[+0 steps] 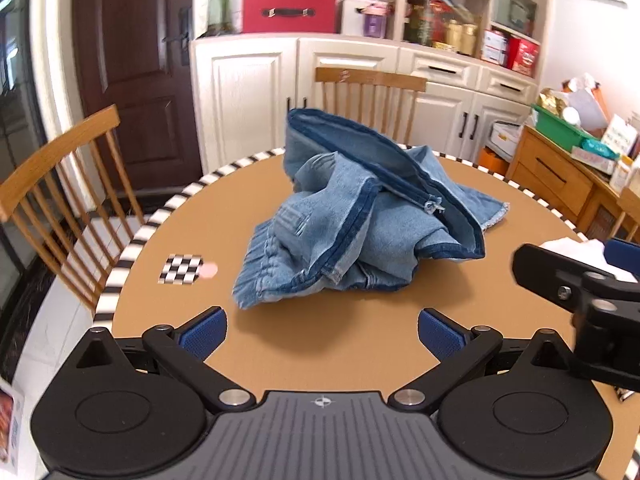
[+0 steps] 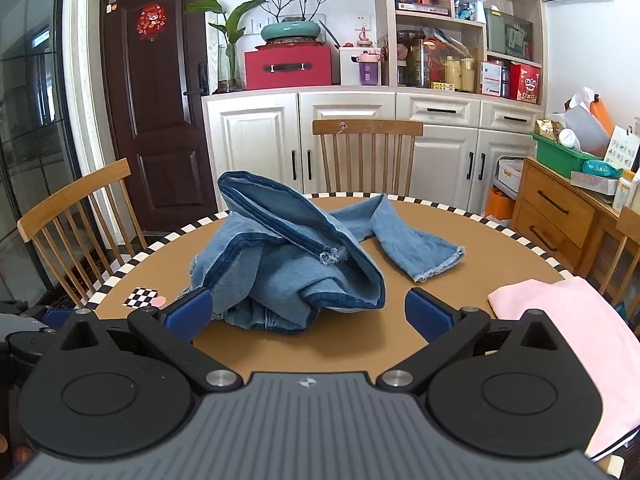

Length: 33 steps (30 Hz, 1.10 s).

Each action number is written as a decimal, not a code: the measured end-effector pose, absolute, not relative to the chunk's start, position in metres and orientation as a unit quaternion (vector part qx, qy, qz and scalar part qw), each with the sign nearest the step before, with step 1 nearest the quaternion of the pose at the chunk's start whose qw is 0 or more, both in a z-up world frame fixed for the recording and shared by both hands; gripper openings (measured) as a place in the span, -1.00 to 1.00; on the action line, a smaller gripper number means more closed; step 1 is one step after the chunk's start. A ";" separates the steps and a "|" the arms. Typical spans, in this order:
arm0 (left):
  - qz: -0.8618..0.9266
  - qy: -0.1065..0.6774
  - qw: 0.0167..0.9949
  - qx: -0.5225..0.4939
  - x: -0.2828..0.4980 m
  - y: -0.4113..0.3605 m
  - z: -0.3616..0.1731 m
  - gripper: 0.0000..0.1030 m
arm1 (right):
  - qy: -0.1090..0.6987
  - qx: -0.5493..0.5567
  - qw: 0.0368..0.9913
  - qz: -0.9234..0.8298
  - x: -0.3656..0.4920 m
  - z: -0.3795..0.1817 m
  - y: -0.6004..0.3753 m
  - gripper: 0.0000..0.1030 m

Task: Fold clothes

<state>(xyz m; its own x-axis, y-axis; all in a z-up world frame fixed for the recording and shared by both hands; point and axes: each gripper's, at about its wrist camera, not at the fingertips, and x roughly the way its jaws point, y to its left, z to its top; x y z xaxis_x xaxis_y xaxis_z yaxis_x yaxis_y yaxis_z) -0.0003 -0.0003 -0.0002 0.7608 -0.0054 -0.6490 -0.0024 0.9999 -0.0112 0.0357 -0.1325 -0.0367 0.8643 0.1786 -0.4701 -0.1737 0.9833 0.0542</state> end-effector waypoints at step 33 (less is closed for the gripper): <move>0.002 0.387 0.921 -0.035 -0.009 0.001 -0.007 0.99 | 0.278 0.046 0.956 0.079 0.033 -0.046 -0.147 0.99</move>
